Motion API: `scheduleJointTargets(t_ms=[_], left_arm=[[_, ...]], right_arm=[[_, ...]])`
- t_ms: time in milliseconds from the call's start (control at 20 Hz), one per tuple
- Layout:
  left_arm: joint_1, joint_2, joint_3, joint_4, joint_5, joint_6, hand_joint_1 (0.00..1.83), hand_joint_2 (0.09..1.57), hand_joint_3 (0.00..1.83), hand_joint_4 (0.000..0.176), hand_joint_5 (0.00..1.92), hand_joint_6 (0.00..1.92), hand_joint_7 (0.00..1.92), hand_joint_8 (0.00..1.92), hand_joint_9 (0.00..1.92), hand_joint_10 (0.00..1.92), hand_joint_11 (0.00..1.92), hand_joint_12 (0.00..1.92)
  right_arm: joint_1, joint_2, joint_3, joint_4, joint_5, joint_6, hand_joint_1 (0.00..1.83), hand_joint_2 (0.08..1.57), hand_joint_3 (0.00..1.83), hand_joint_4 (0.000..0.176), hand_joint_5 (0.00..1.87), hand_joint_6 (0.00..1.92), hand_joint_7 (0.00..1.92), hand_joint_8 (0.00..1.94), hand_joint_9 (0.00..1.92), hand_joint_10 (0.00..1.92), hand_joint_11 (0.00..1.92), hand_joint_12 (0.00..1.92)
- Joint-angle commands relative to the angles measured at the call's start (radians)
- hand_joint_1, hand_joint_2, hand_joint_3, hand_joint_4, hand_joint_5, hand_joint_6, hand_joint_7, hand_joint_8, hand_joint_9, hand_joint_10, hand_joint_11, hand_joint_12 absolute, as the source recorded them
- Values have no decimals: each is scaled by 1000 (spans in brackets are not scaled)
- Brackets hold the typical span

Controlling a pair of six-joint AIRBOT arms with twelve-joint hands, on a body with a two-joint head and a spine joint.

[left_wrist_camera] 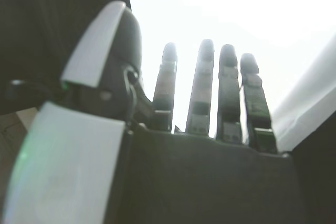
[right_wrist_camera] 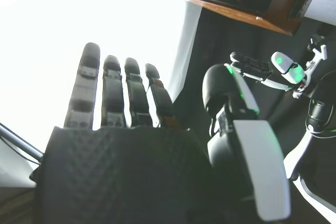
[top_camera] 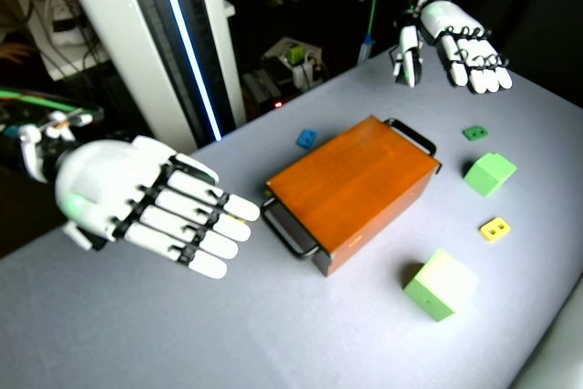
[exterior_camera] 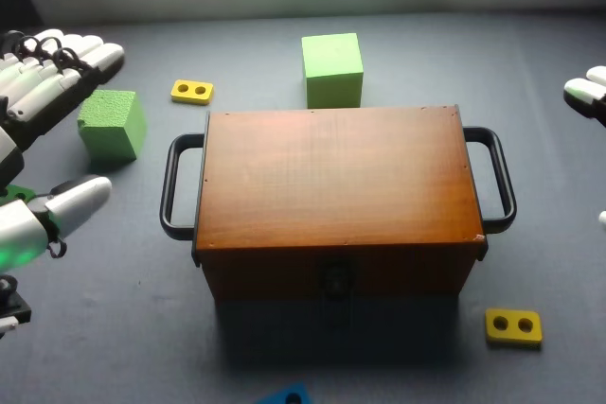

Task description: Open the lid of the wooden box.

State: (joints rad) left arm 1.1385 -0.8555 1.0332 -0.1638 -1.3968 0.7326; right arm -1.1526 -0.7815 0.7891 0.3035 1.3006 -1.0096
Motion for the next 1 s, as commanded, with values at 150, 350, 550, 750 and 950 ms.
scheduleJointTargets(t_ms=[150,350,550,750,950], left_arm=[[-7,14,-1,8,-74,-9,145,1459,7,0,0,0,0,0,0,0,0,0],[-8,14,1,27,-33,-11,173,1463,3,0,12,4,0,0,0,0,0,0],[-8,15,3,46,36,-21,74,1477,2,0,0,0,0,0,0,0,0,0],[-7,3,12,71,113,-44,78,1480,3,0,0,0,0,0,0,0,0,0],[-7,0,16,77,150,-47,110,1480,0,0,0,0,0,0,0,0,0,0]], right_arm=[[3,6,2,-7,90,-13,537,1391,17,0,43,23,0,0,0,0,0,0],[-1,6,3,-7,70,-18,523,1387,7,0,48,15,0,0,0,0,0,0],[-8,0,7,-6,31,-18,532,1385,1,0,41,7,0,0,0,0,0,0],[-10,-24,22,7,-19,-18,549,1381,0,0,25,1,0,0,0,0,0,0],[-10,-32,33,7,-55,-18,562,1381,0,0,41,6,0,0,0,0,0,0]])
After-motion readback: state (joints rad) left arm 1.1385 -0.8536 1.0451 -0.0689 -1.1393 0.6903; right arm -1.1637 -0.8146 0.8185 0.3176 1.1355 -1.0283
